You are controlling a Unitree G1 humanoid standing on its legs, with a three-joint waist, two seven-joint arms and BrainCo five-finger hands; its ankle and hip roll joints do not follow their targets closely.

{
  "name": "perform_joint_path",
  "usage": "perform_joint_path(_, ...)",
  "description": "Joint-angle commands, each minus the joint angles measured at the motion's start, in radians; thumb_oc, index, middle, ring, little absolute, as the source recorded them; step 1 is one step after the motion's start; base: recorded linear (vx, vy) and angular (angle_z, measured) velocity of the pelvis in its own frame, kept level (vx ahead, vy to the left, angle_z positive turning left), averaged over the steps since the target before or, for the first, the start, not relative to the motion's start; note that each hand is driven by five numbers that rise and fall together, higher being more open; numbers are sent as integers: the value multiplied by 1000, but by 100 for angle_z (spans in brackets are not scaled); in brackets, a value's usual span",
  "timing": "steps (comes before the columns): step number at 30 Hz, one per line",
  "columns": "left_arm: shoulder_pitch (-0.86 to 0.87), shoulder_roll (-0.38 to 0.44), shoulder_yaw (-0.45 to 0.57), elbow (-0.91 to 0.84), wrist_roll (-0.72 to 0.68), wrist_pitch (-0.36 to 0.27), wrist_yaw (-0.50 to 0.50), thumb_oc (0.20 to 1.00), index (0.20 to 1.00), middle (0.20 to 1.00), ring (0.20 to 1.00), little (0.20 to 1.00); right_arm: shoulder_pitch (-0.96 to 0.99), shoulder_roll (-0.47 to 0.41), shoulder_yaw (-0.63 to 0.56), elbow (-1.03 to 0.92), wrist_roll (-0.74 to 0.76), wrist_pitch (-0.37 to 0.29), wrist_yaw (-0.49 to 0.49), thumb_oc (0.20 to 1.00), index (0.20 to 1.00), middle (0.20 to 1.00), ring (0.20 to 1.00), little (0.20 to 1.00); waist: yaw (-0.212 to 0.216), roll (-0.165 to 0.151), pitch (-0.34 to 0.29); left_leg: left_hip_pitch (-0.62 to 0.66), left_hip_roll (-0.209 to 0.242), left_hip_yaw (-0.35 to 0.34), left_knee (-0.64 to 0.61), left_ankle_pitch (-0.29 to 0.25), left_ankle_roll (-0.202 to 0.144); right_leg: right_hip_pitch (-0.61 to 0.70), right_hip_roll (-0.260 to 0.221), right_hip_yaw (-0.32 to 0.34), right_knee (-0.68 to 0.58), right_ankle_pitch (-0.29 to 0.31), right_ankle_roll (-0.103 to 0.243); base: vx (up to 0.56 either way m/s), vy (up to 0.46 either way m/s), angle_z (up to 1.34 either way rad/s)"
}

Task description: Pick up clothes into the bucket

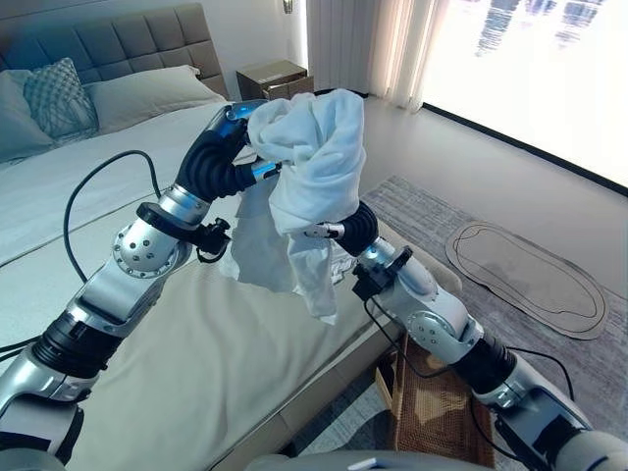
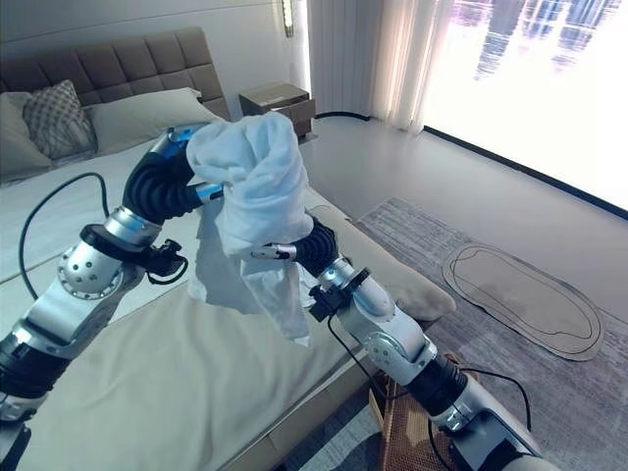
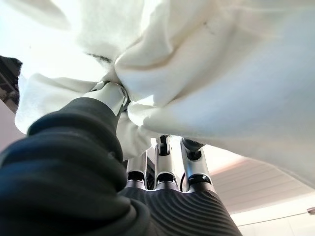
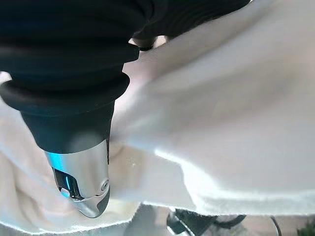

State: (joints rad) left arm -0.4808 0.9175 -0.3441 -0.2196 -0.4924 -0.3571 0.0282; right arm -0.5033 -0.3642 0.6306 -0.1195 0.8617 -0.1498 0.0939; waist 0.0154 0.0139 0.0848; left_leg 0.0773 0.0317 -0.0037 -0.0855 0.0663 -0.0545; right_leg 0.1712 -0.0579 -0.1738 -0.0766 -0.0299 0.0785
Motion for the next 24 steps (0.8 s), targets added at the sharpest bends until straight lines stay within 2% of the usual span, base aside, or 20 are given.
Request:
perform_joint_path(1, -110, 44, -24, 29, 12, -12, 16, 200, 200, 200, 200, 200, -134, 44, 11, -143, 40, -59, 15, 1000, 1000, 1000, 1000, 1000, 1, -27, -7, 45, -20, 20, 47, -93, 6, -47, -21, 26, 43, 0, 21, 0, 0, 0)
perform_joint_path(10, -135, 51, -69, 32, 27, 1, 10, 200, 200, 200, 200, 200, -155, 65, 60, -127, 118, -36, 15, 1000, 1000, 1000, 1000, 1000, 0, -26, 1, 39, -20, 23, 49, -92, 6, -55, -23, 30, 46, 2, 20, 0, 0, 0)
perform_joint_path(11, -142, 55, -83, 34, 31, 7, 8, 200, 200, 200, 200, 200, -165, 68, 79, -122, 145, -26, 17, 918, 918, 918, 918, 918, 1, -26, 2, 36, -21, 22, 50, -92, 7, -57, -24, 33, 47, 3, 21, 0, 0, 0)
perform_joint_path(12, -145, 59, -88, 36, 33, 10, 5, 200, 200, 200, 200, 200, -171, 68, 90, -121, 157, -22, 19, 548, 548, 548, 548, 548, 1, -26, 2, 35, -22, 23, 51, -92, 7, -58, -25, 34, 47, 4, 21, 0, 0, 0)
perform_joint_path(13, -147, 64, -92, 37, 33, 10, 4, 200, 200, 200, 200, 200, -178, 66, 94, -122, 165, -21, 17, 416, 416, 416, 416, 416, 1, -26, 3, 36, -22, 23, 51, -92, 7, -58, -25, 33, 47, 4, 21, 0, 0, 0)
perform_joint_path(15, -146, 69, -97, 37, 33, 15, 5, 200, 200, 200, 200, 200, -186, 67, 102, -121, 178, -22, 10, 206, 206, 206, 206, 206, 1, -27, 4, 35, -21, 23, 51, -92, 8, -60, -25, 35, 47, 6, 21, 0, 0, 0)
perform_joint_path(24, -136, 69, -102, 28, 30, 23, 3, 200, 200, 200, 200, 200, -197, 58, 103, -122, 201, -18, -4, 200, 200, 200, 200, 200, 2, -28, 8, 30, -23, 26, 51, -92, 8, -67, -26, 34, 50, 8, 22, 0, 0, 0)
